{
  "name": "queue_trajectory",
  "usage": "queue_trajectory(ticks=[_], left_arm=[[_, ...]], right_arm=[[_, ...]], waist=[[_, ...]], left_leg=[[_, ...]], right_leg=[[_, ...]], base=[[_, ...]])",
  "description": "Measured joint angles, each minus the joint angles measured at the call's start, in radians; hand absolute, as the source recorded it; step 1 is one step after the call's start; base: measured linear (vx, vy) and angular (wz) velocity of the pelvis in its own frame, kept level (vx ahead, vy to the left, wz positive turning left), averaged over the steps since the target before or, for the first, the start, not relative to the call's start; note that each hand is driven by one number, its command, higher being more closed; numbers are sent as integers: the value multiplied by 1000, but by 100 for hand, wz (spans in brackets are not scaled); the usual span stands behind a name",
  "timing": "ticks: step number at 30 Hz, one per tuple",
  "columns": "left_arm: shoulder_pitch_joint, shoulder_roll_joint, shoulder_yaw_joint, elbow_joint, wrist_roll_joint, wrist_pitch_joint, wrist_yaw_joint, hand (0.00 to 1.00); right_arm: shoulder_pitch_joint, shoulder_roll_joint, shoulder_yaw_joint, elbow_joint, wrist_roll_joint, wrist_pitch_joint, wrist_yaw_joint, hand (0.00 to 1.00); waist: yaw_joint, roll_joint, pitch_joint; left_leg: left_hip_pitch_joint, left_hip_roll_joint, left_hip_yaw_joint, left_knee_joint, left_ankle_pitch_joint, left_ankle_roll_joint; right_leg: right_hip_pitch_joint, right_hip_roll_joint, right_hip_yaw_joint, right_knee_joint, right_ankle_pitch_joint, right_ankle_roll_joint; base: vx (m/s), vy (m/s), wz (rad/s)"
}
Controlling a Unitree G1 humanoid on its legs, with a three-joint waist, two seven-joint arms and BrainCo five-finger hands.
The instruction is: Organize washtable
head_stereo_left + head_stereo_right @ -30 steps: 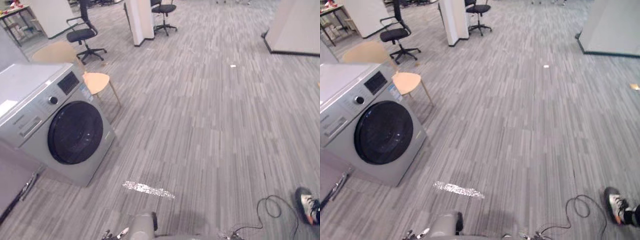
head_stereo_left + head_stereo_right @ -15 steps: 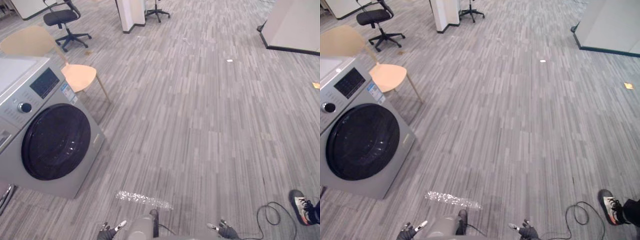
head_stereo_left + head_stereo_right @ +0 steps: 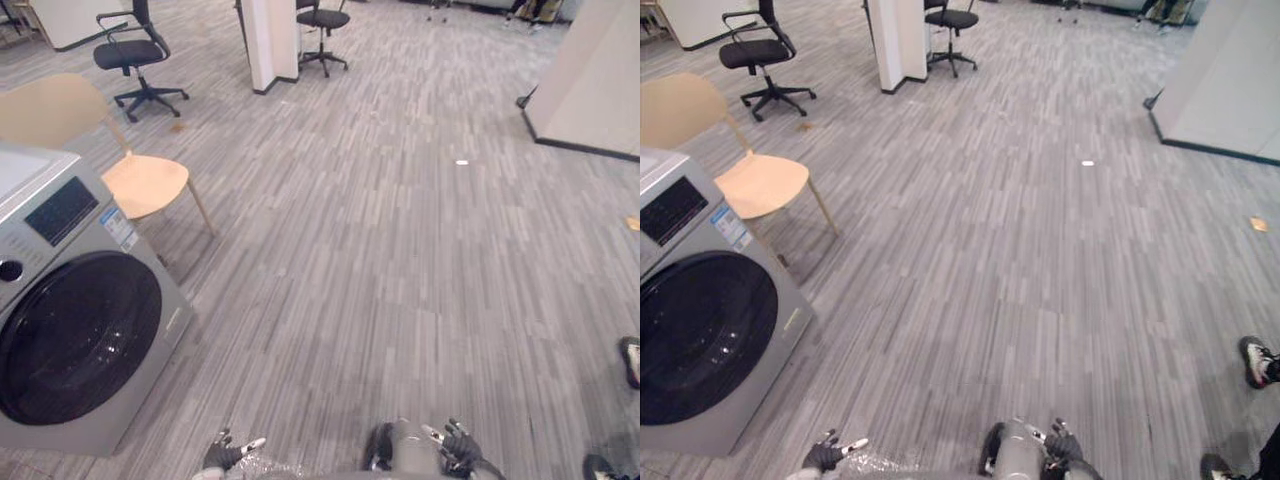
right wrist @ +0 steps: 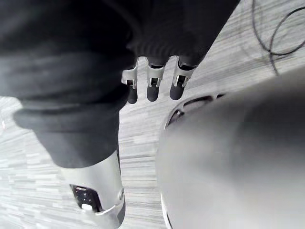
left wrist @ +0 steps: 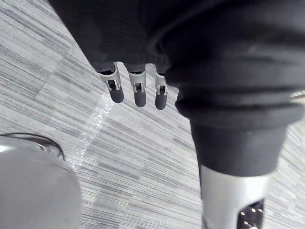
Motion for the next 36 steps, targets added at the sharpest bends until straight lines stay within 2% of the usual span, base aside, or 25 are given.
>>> queue_trajectory(ticks=[1,2,3,5,6,7,8,11,12,15,16,18,19,20,21,22,24,26,27,28,29,31,32,35,36], left_arm=[[-5,-16,3,0,5,-1,0,0],[-3,-25,21,3,19,-2,-2,0],[-4,-37,30,4,22,-2,-2,0],[-4,-87,39,17,34,-8,-2,0],[-4,-89,43,21,34,-9,-4,0],[-3,-89,84,29,33,-8,-5,0],[1,-83,121,29,9,-6,-2,0],[5,-46,135,27,-4,-6,-3,0],[30,-22,135,27,-4,-6,-3,0],[59,-22,135,18,-5,-5,-4,0],[58,-25,136,20,-5,-4,-3,0],[59,-24,135,21,-13,-4,-2,0],[61,-26,133,23,-24,-4,-1,0],[62,-19,133,33,-25,-4,-2,0],[51,-6,138,34,-28,-4,-4,0],[29,7,133,32,-33,-11,-3,0],[8,13,137,32,-36,-10,-5,0],[19,13,146,34,-43,-5,-24,0],[20,14,145,37,-43,-4,-27,0],[16,15,145,45,-42,0,-33,0],[13,29,144,47,-41,2,-37,0],[23,23,136,50,-28,11,-36,0],[38,12,120,49,-22,13,-32,0],[34,14,108,47,-22,12,-19,0],[27,8,110,44,-22,11,-14,0]], right_arm=[[-1,1,1,-3,-4,1,9,0],[-4,3,-1,0,-9,3,10,0],[-6,6,-1,-1,-8,4,10,0],[-27,-22,-1,12,-33,3,12,0],[-32,-27,-1,19,-41,4,13,0],[-42,-32,0,33,-44,5,13,0],[-41,-35,14,51,-42,5,11,0],[-45,-50,78,107,-40,7,10,0],[-53,-42,97,141,-40,11,10,0],[-73,-45,117,162,-39,10,10,0],[-83,-47,117,167,-37,11,10,0],[-104,-44,121,166,-37,9,10,0],[-109,-48,122,165,-37,4,10,0],[-106,-36,123,167,-38,4,10,0],[-107,-16,129,167,-38,4,9,0],[-112,-13,130,169,-38,1,12,0],[-122,-15,102,176,-37,1,11,0],[-109,-20,21,202,-36,0,12,0],[-101,-23,-1,203,-36,0,13,0],[-82,-29,-25,204,-30,-1,13,0],[-62,-31,-47,211,-29,4,13,0],[-16,-40,-73,202,-22,8,16,0],[25,-53,-88,186,-18,5,17,0],[71,-45,-91,157,-17,4,15,0],[75,-32,-107,147,-11,2,14,0]], waist=[[-5,3,-3],[-7,-12,-12],[-10,-5,-15],[-8,52,-35],[-9,63,-39],[-12,78,-35],[-5,72,-26],[40,60,-17],[42,24,-17],[53,11,-11],[65,13,-5],[75,8,6],[88,12,5],[115,3,4],[114,-24,10],[110,-51,-1],[101,-53,2],[96,-60,-2],[95,-61,-3],[92,-67,2],[82,-85,7],[64,-58,14],[49,-27,14],[13,1,-5],[5,-4,-5]], left_leg=[[40,22,-1,-28,-9,-15],[78,32,-5,-21,-8,-15],[85,50,-12,-3,-3,-22],[43,118,-62,167,59,-23],[9,132,-82,256,90,-22],[-75,157,-111,465,234,2],[-170,189,-108,678,404,-16],[-327,227,-24,1029,325,37],[-411,179,31,1058,276,34],[-565,84,116,909,189,11],[-604,54,145,812,157,21],[-651,-7,181,491,166,25],[-642,-45,176,188,269,36],[-602,-67,160,88,457,123],[-594,-95,172,83,429,110],[-601,-99,163,110,410,147],[-615,-95,170,222,341,177],[-556,-107,171,329,220,212],[-531,-113,160,333,173,206],[-488,-138,139,354,78,195],[-444,-177,121,372,33,208],[-348,-189,71,350,-7,213],[-243,-188,9,268,-16,206],[-127,-167,-105,179,-23,190],[-74,-143,-164,154,-39,160]], right_leg=[[9,-8,7,-62,30,4],[8,-28,-1,-11,116,18],[1,-26,-6,40,124,9],[-13,27,-29,197,-37,-41],[-3,41,-39,212,-69,-52],[54,83,-57,213,-124,-72],[129,126,-61,181,-162,-93],[320,200,-31,47,-181,-116],[426,200,-10,-55,-178,-113],[573,202,35,-213,-167,-94],[606,199,49,-243,-167,-94],[664,188,54,-277,-167,-93],[697,195,60,-288,-167,-88],[734,192,82,-292,-165,-79],[739,166,85,-295,-151,-71],[726,160,92,-274,-77,-43],[715,157,124,-203,36,-17],[635,133,158,107,187,87],[588,125,182,241,211,123],[484,118,213,511,231,171],[384,101,223,740,186,179],[294,103,185,867,106,118],[206,105,119,851,24,22],[74,75,42,668,-71,-6],[13,51,33,479,-73,-6]], base=[[645,-384,32],[684,-421,30],[628,-396,22],[845,-517,-10],[862,-503,-26],[680,-370,-22],[814,-429,-25],[633,-246,-45],[599,-182,-37],[604,-99,-45],[642,37,-52],[644,94,-50],[693,156,-65],[718,157,-49],[767,144,-12],[747,140,39],[758,177,38],[672,160,23],[713,130,31],[541,38,57],[611,-10,76],[430,-43,78],[378,-37,83],[530,-151,128],[566,-247,111]])
